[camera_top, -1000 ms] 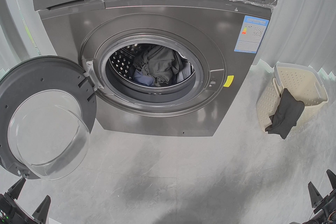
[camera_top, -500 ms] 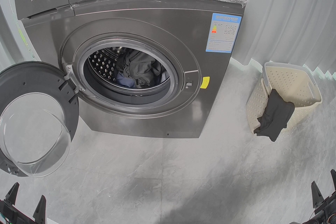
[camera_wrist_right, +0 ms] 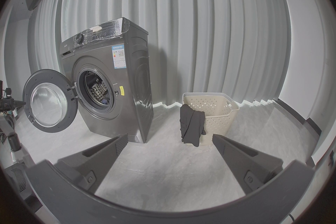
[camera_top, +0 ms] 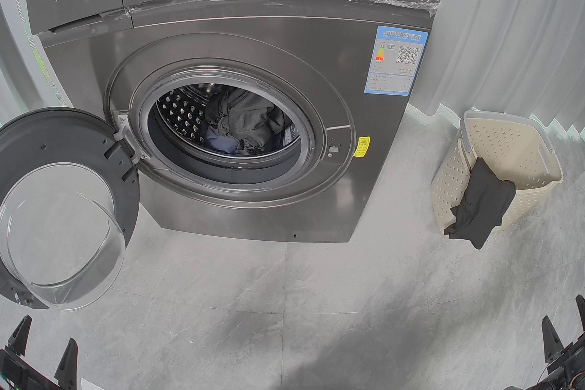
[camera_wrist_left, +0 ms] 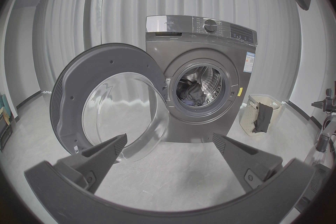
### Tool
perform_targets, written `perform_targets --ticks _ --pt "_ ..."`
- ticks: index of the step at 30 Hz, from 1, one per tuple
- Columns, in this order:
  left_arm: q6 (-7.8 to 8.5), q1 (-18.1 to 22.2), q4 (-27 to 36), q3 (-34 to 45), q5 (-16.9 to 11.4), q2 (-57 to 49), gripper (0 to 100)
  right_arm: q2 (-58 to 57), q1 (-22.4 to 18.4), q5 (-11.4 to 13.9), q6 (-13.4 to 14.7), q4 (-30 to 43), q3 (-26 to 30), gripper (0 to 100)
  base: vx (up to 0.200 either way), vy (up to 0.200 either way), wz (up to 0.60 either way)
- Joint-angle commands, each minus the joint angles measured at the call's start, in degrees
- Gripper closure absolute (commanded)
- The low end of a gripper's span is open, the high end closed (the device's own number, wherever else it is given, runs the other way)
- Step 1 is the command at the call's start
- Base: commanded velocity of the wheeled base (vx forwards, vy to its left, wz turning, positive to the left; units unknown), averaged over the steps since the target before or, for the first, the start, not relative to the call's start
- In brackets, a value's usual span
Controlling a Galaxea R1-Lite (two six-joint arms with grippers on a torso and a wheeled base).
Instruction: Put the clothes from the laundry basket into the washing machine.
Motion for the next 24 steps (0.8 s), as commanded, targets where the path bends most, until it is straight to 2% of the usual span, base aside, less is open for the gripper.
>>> perform_targets --ticks 1,13,17,24 --pt "-0.06 0.1 0.0 0.9 0.0 -0.6 0 -0.7 0.0 0.0 0.0 0.0 0.9 0 0.000 -0.200 0.00" --pt "0.11 0.1 0.0 0.9 0.0 -0.6 0 -0.7 0.0 0.0 0.0 0.0 0.9 0 0.000 -0.200 0.00" --pt "0.82 0.1 0.0 0.9 0.2 -0.6 0 -0.7 0.0 0.0 0.0 0.0 0.9 0 0.000 -0.200 0.00" --pt "0.99 0.2 0.0 0.9 0.1 -0.6 0 -0.7 0.0 0.0 0.0 -0.1 0.9 0 0.000 -0.200 0.00"
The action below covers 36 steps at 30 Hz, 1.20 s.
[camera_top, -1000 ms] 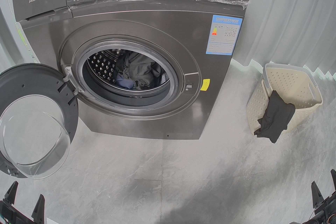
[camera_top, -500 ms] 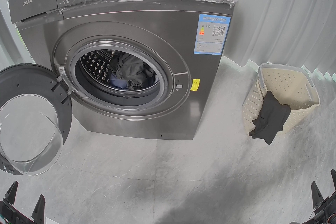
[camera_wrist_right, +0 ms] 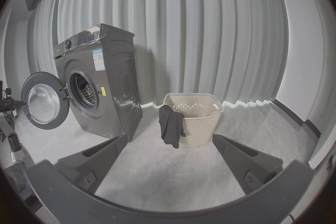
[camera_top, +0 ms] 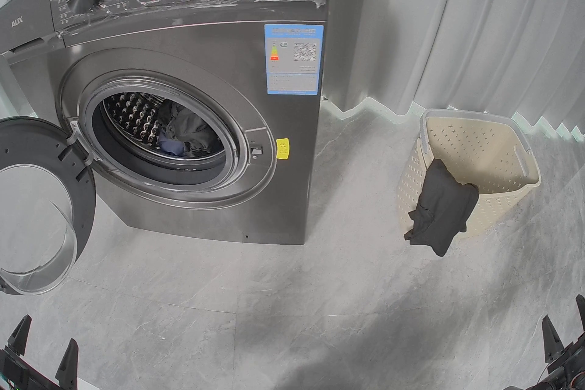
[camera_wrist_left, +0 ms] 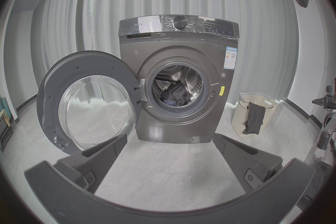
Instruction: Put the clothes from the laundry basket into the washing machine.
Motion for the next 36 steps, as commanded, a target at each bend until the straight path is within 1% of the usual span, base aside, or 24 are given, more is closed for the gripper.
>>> perform_targets --ticks 1,4,10,15,16,19,28,32,36 --pt "0.09 0.1 0.0 0.9 0.0 -0.7 0 -0.7 0.0 0.0 0.0 0.0 0.9 0 0.000 -0.200 0.00" --pt "-0.08 0.1 0.0 0.9 0.1 -0.7 0 -0.7 0.0 0.0 0.0 -0.1 0.9 0 0.000 -0.200 0.00" --pt "-0.96 0.0 0.0 0.9 0.2 -0.7 0 -0.7 0.0 0.0 0.0 0.0 0.9 0 0.000 -0.200 0.00" --pt "-0.79 0.0 0.0 0.9 0.1 -0.7 0 -0.7 0.0 0.0 0.0 -0.1 0.9 0 0.000 -0.200 0.00" --pt "-0.08 0.0 0.0 0.9 0.0 -0.7 0 -0.7 0.0 0.0 0.0 0.0 0.9 0 0.000 -0.200 0.00" --pt "0.18 0.1 0.0 0.9 -0.1 -0.7 0 -0.7 -0.1 0.0 0.0 0.0 0.9 0 0.000 -0.200 0.00" --pt "-0.26 0.1 0.0 0.9 -0.1 -0.7 0 -0.7 -0.1 0.0 0.1 0.0 0.9 0 0.000 -0.200 0.00" --pt "-0.08 0.1 0.0 0.9 -0.2 -0.7 0 -0.7 -0.2 0.0 0.0 0.0 0.9 0 0.000 -0.200 0.00" --pt "-0.08 0.1 0.0 0.9 -0.4 -0.7 0 -0.7 -0.2 0.0 -0.1 0.0 0.9 0 0.000 0.000 0.00"
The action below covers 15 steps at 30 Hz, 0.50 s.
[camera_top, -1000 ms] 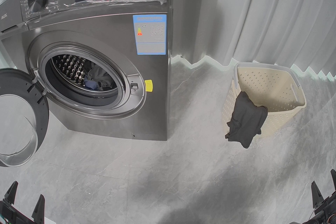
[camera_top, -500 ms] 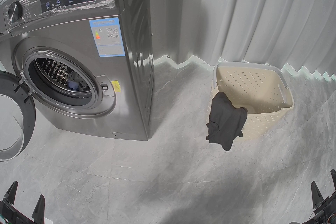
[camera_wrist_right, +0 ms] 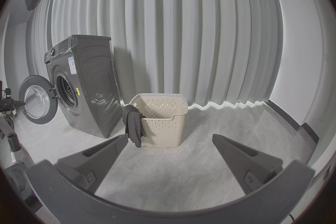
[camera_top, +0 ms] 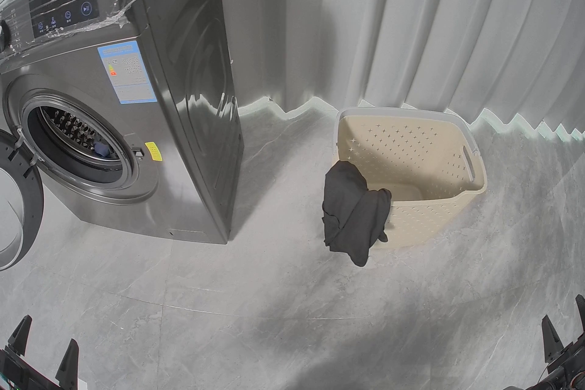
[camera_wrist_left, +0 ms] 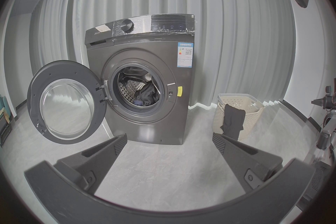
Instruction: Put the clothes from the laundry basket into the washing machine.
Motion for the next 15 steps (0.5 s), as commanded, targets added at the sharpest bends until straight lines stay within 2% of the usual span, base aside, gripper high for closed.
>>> perform_targets --ticks 1,5,11,13,14,15 --pt "-0.02 0.0 0.0 0.9 -0.1 -0.8 0 -0.8 0.0 0.0 0.0 0.0 0.9 0 0.000 0.000 0.00" --pt "-0.20 0.0 0.0 0.9 -0.1 -0.8 0 -0.8 0.0 0.0 0.0 0.0 0.9 0 0.000 0.000 0.00" --pt "-0.20 0.0 0.0 0.9 0.0 -0.8 0 -0.8 0.1 -0.1 0.7 -0.2 0.9 0 0.200 0.000 0.00" --pt "-0.02 0.0 0.0 0.9 0.0 -0.8 0 -0.8 0.1 0.1 0.5 -1.3 0.6 0 0.000 0.000 0.00" --pt "-0.02 0.0 0.0 0.9 0.0 -0.8 0 -0.8 0.2 0.2 0.5 -3.5 -3.5 0 0.000 0.000 0.00" --pt "-0.02 0.0 0.0 0.9 0.0 -0.8 0 -0.8 0.2 0.2 0.5 -3.5 -3.5 0 0.000 0.000 0.00"
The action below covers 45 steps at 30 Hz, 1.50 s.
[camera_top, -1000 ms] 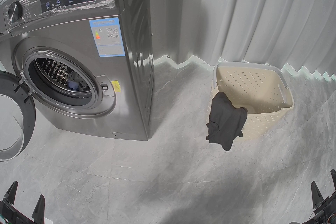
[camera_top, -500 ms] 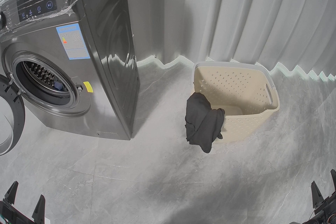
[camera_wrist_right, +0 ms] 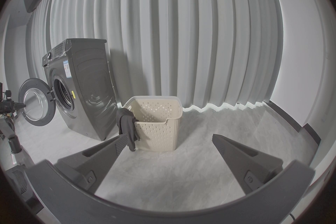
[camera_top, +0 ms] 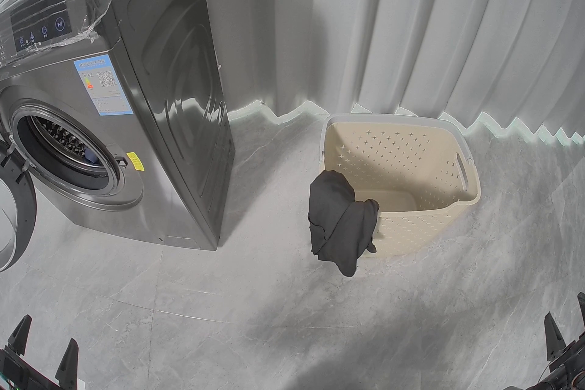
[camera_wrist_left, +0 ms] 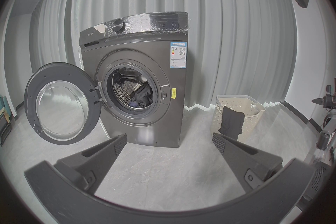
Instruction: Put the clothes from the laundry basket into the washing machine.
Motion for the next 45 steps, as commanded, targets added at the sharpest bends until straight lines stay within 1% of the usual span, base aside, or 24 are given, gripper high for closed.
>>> perform_targets --ticks 1,2,5,7,10,12,13,14,16,17,18,20,24,26,27,32,33,34,35,37,40,42,44,45 --pt "0.05 0.0 0.0 0.9 -0.1 -0.8 0 -0.6 0.1 0.2 -0.1 -2.4 -7.0 0 0.000 0.000 0.00" --pt "0.14 0.0 0.0 0.9 -0.1 -0.8 0 1.1 0.3 0.4 0.0 -1.1 -10.5 0 0.000 0.000 0.00" --pt "0.05 0.0 0.0 0.9 0.0 -0.8 0 3.9 0.5 1.6 -0.1 2.7 -10.8 0 0.000 0.000 0.00" --pt "-0.13 -0.1 0.1 0.9 0.1 -0.8 0 5.4 0.9 4.6 -0.1 6.4 -9.1 0 0.000 0.000 0.00" --pt "-0.30 -0.1 0.1 0.9 0.1 -0.8 0 10.2 1.0 9.2 -0.1 7.3 -8.5 0 0.000 0.000 0.00" --pt "-0.13 -0.1 0.1 0.9 0.0 -0.8 0 13.7 0.9 10.8 -0.1 6.8 -8.6 0 0.000 0.000 0.00" --pt "0.05 -0.1 0.1 0.9 0.0 -0.8 0 18.8 0.9 12.4 -0.3 5.1 -9.2 0 0.000 0.000 0.00" --pt "0.05 -0.1 0.1 0.9 0.0 -0.8 0 19.2 1.0 12.5 -0.3 4.9 -9.3 0 0.000 0.000 0.00" --pt "0.14 0.0 0.1 0.9 -0.1 -0.8 0 29.0 1.1 14.3 -0.4 -1.1 -9.8 0 0.000 0.000 0.00" --pt "0.14 -0.1 0.1 0.9 -0.1 -0.8 0 30.3 1.1 14.6 -0.4 -1.9 -9.8 0 0.000 0.000 0.00" --pt "0.14 0.0 0.1 0.9 -0.1 -0.8 0 36.6 1.4 15.9 -0.4 -6.1 -9.8 0 0.000 0.000 0.00" --pt "0.14 -0.1 0.1 0.9 -0.1 -0.8 0 44.2 2.7 16.8 -0.2 -10.8 -9.7 0 0.000 0.000 0.00" --pt "0.05 -0.1 0.1 0.9 -0.1 -0.8 0 57.6 8.3 16.3 1.4 -18.8 -9.7 0 0.000 0.000 0.00" --pt "0.05 -0.1 0.1 0.9 -0.1 -0.8 0 57.6 8.3 16.3 1.4 -18.8 -9.7 0 0.000 0.000 0.00" --pt "0.14 0.0 0.1 0.9 -0.1 -0.8 0 65.0 12.1 16.1 3.5 -23.0 -9.6 0 0.000 0.000 0.00" --pt "-0.30 -0.1 0.0 0.9 -0.1 -0.8 0 72.3 16.8 15.6 5.0 -26.8 -10.3 0 0.000 0.000 0.00" --pt "-0.21 -0.1 0.0 0.9 -0.1 -0.8 0 73.9 17.5 14.3 5.2 -28.1 -10.5 0 0.000 0.000 0.00" --pt "-0.21 -0.1 0.0 0.9 -0.1 -0.8 0 74.4 17.8 13.8 5.3 -28.5 -10.5 0 0.000 0.000 0.00" --pt "-0.13 -0.1 0.0 0.9 -0.1 -0.8 0 76.0 18.7 12.0 5.5 -30.2 -10.7 0 0.000 0.000 0.00" --pt "-0.04 -0.1 0.0 0.9 -0.2 -0.8 0 78.6 20.1 9.9 6.0 -32.9 -10.7 0 0.000 0.000 0.00" --pt "-0.04 -0.1 0.0 0.9 -0.2 -0.8 0 81.5 21.6 8.8 6.8 -35.8 -10.9 0 0.133 0.000 0.00" --pt "0.23 -0.1 0.0 0.9 -0.1 -0.8 0 85.4 23.3 7.0 8.1 -39.3 -11.3 0 0.200 0.000 0.00" --pt "-0.04 -0.1 0.0 0.9 -0.1 -0.8 0 87.2 24.1 5.9 9.0 -41.1 -11.4 0 0.200 0.000 0.00" --pt "-0.30 -0.1 0.0 0.9 -0.1 -0.8 0 89.2 24.8 5.2 10.1 -42.4 -11.3 0 0.000 0.000 0.00"
